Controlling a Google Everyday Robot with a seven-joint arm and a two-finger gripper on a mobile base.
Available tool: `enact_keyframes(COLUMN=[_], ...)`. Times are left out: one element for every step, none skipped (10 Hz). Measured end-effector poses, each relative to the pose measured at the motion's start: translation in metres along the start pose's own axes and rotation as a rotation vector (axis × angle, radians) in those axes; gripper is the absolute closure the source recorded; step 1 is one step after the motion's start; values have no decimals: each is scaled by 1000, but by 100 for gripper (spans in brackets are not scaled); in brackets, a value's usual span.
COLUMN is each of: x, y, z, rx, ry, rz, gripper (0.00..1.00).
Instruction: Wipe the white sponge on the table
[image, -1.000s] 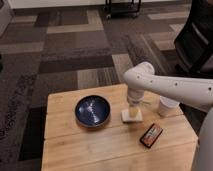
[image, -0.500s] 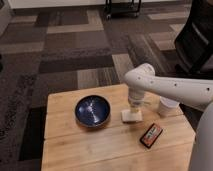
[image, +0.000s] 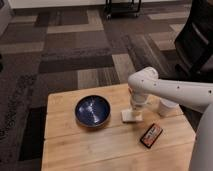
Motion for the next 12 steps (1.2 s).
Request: enact_keyframes(x=[2, 3, 0, -5, -22, -54, -79, -96, -96, -95, -89, -75], y=[0, 2, 3, 5, 11, 20, 26, 24, 19, 13, -4, -22], z=[7, 10, 15, 16, 18, 20, 21, 24, 26, 27, 24, 18], rx=[-12, -22, -37, -49, -58, -76, -90, -98, -99, -98, -74, -43], ry=[-5, -1, 7, 13, 7, -21, -43, -53, -41, -29, 4, 45], rz=[-1, -10, -41, -72, -131, -232, -307, -364, -374, -376, -373, -350], gripper=[100, 100, 100, 100, 100, 100, 100, 100, 100, 100, 100, 100])
